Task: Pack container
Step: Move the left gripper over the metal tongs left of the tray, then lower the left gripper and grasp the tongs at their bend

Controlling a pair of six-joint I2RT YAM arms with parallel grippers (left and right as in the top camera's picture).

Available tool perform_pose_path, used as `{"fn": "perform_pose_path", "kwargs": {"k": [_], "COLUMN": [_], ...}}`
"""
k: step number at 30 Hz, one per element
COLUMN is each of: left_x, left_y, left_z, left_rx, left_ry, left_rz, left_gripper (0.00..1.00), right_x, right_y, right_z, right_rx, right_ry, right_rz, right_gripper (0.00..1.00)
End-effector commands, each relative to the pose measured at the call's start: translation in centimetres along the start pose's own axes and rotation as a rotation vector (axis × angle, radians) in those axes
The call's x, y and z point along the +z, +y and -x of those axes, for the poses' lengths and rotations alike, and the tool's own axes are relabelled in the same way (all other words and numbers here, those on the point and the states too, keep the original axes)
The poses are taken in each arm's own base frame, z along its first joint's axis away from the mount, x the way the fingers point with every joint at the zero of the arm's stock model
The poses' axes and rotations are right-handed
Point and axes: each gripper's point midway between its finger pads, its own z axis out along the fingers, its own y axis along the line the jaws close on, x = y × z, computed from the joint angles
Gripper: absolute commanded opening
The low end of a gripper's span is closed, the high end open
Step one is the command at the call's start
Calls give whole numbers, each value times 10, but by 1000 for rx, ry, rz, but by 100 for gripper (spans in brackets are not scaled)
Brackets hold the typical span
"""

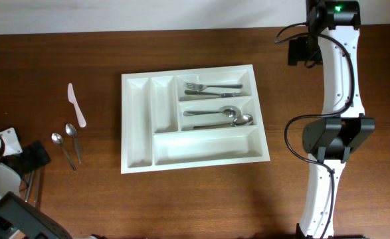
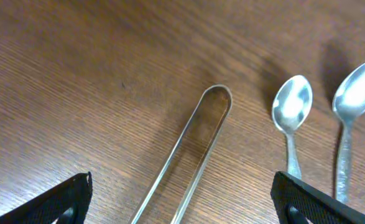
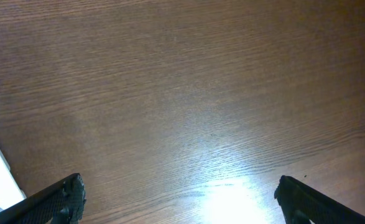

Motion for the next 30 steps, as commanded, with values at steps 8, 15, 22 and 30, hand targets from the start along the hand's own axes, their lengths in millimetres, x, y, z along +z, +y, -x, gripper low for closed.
{"fn": "perform_pose_path", "kwargs": {"k": [8,15,22,30], "left_x": [18,27,27,26], "left_y": [7,-1,-7,-10], "left_z": [-9,-19,-21,-25], "left_rx": [8,-15,-19,-23], "left_ry": [47,83,89,106], "left_rz": [18,-27,-58,-74], "left_gripper": [95,95,77,59], "right_x": [-17,-17,-17,-17], "right_y": [-7,-7,-7,-7], "right_z": [5,5,5,5], "right_rx": [22,22,22,22], "right_ry": [-45,-46,-46,-46], "right_rz": [-17,-17,-17,-18], "right_gripper": [99,99,99,99]}}
